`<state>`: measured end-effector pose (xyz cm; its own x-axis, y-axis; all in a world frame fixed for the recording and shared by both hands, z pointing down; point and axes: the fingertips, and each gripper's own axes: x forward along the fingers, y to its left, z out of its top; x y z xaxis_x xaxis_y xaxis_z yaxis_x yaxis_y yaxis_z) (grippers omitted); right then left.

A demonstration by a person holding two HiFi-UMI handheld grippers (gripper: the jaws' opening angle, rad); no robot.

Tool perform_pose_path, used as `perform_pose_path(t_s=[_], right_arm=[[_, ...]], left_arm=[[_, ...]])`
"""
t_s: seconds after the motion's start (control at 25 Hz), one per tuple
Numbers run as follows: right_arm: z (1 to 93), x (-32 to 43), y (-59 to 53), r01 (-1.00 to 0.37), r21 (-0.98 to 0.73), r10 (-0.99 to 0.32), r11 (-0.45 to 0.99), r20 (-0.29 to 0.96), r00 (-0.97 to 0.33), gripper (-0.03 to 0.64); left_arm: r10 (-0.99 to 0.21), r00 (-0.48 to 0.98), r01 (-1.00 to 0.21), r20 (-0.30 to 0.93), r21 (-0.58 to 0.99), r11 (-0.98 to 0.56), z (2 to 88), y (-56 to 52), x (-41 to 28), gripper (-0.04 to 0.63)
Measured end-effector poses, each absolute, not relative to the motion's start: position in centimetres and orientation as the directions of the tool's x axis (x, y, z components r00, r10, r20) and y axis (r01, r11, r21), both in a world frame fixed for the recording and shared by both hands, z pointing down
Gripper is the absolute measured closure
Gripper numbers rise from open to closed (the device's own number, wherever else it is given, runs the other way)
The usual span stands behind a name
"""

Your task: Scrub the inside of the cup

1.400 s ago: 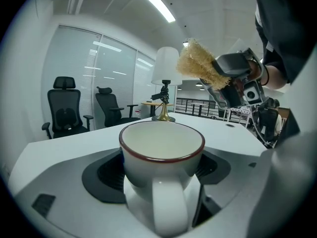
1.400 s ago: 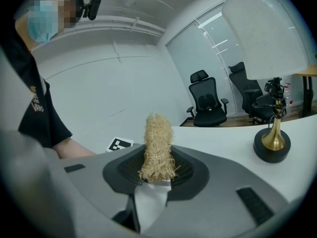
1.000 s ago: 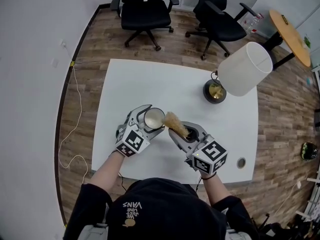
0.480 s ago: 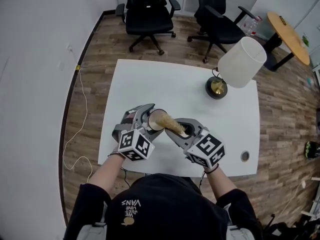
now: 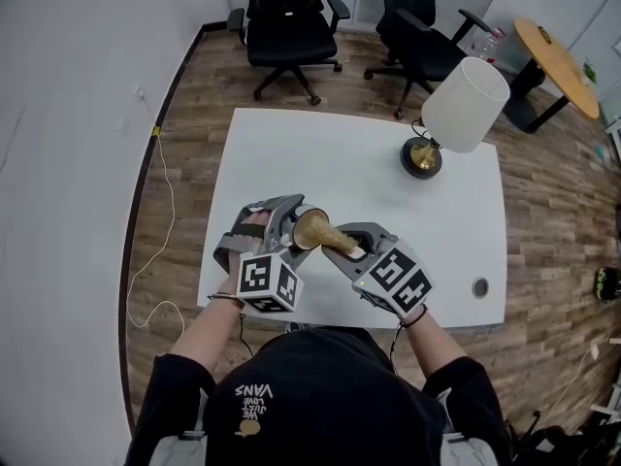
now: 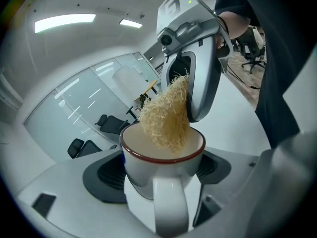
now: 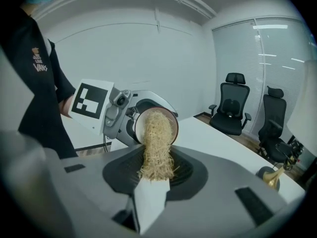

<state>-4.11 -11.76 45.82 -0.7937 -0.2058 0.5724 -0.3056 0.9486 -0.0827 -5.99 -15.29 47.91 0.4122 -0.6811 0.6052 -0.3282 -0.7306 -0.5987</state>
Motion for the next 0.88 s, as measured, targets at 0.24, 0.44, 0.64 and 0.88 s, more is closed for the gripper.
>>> perform_pose_path(t_s=[0.24, 0.44, 0.64, 0.88], right_arm=[[46.6, -4.9, -9.0, -0.213, -0.073, -0.109, 0.974, 0.676, -0.729, 0.514], [45.5, -5.9, -9.4, -0.182, -0.027, -0.114, 0.983, 0.684, -0.721, 0.514], [45.0, -4.5, -11.4, -0.245, 0.022, -0.189, 0.969, 0.706, -0.682, 0.514], [46.5, -4.5, -9.1, -0.199, -0.036, -0.109, 0.979, 0.734, -0.67, 0.515]], left_arm=[[-0.68, 0.384, -0.261, 0.624, -0.633, -0.728, 48.5, -14.3, -6.2, 0.199], [-0.674, 0.393, -0.223, 0.625, -0.647, -0.73, 48.7, -13.5, -5.6, 0.198], [-0.683, 0.401, -0.26, 0.611, -0.639, -0.724, 48.4, -13.5, -5.4, 0.198], [-0.69, 0.388, -0.271, 0.611, -0.64, -0.719, 48.4, -14.1, -6.0, 0.198]])
